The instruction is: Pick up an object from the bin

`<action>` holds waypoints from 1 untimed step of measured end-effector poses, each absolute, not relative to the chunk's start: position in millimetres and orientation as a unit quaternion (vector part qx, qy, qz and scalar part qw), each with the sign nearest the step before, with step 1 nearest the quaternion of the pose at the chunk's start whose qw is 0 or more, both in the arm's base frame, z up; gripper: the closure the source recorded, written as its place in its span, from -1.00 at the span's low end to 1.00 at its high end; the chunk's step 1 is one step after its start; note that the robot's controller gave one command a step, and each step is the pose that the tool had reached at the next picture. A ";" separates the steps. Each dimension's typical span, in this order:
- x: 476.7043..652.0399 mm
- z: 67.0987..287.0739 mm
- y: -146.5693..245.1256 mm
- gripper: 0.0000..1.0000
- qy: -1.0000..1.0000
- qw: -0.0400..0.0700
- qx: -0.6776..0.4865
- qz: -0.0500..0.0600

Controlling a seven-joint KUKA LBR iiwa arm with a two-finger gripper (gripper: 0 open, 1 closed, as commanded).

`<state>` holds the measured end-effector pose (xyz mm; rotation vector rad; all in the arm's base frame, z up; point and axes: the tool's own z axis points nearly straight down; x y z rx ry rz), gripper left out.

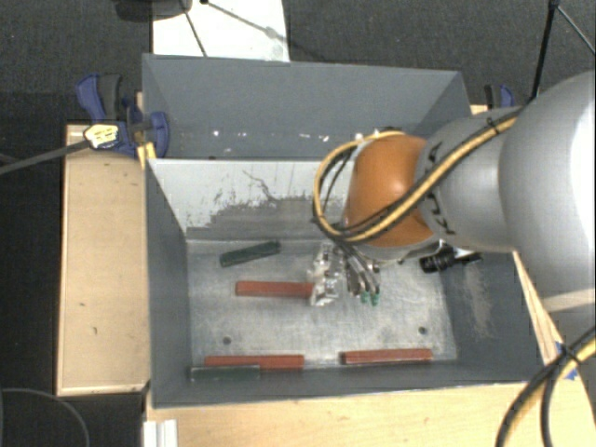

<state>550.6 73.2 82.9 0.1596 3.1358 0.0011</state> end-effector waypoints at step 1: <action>557.8 271.4 81.8 1.00 0.996 0.005 0.091 0.001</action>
Offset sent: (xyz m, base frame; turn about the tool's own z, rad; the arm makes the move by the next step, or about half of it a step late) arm 0.0000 0.0000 0.0000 0.0000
